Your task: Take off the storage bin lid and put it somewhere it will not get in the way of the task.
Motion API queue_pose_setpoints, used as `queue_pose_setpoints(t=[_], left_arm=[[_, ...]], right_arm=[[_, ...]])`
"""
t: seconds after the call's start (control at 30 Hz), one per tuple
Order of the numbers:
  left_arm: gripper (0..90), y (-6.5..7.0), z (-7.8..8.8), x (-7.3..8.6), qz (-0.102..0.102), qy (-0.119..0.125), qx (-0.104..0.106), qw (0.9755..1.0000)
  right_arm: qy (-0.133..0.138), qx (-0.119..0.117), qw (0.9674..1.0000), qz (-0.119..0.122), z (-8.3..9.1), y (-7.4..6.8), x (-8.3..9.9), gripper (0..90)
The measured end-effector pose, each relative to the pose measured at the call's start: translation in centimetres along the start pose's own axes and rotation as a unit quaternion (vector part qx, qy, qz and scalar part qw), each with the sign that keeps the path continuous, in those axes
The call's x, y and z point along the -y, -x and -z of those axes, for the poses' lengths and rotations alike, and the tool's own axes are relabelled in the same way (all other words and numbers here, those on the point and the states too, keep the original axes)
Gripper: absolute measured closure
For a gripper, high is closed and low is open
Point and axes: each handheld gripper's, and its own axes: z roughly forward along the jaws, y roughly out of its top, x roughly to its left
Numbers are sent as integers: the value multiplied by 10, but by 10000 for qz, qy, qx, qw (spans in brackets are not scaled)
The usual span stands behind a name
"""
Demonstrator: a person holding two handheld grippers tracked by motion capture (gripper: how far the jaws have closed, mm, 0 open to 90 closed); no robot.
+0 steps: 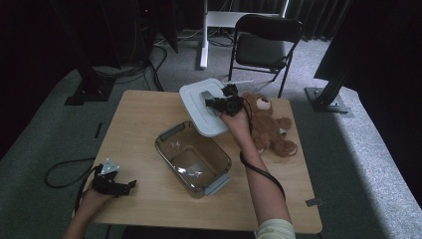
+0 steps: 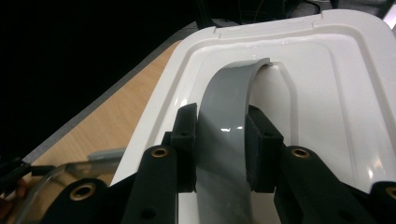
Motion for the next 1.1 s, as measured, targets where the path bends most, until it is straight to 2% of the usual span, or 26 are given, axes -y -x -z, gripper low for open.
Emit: queue_pose_setpoints(t=[0.2,0.23,0.33,0.5,0.8,1.1], left_arm=[[5,0,0,0,0,-1,0,10000],[5,0,0,0,0,0,0,10000],[5,0,0,0,1,0,1,10000],[5,0,0,1,1,6,-2,10000],[5,0,1,1,-18,-3,-2,10000],[5,1,1,1,-7,9,4,10000]], right_arm=[[-7,75,10000,-50,-12,10,-9,684],[-45,155,9999,-55,-21,16,-13,683],[-48,146,9998,-107,-27,21,-14,684],[-93,277,9994,-174,-43,33,-14,684],[-397,451,9973,-415,-74,54,4,684],[-530,413,9964,-524,-89,61,26,684]])
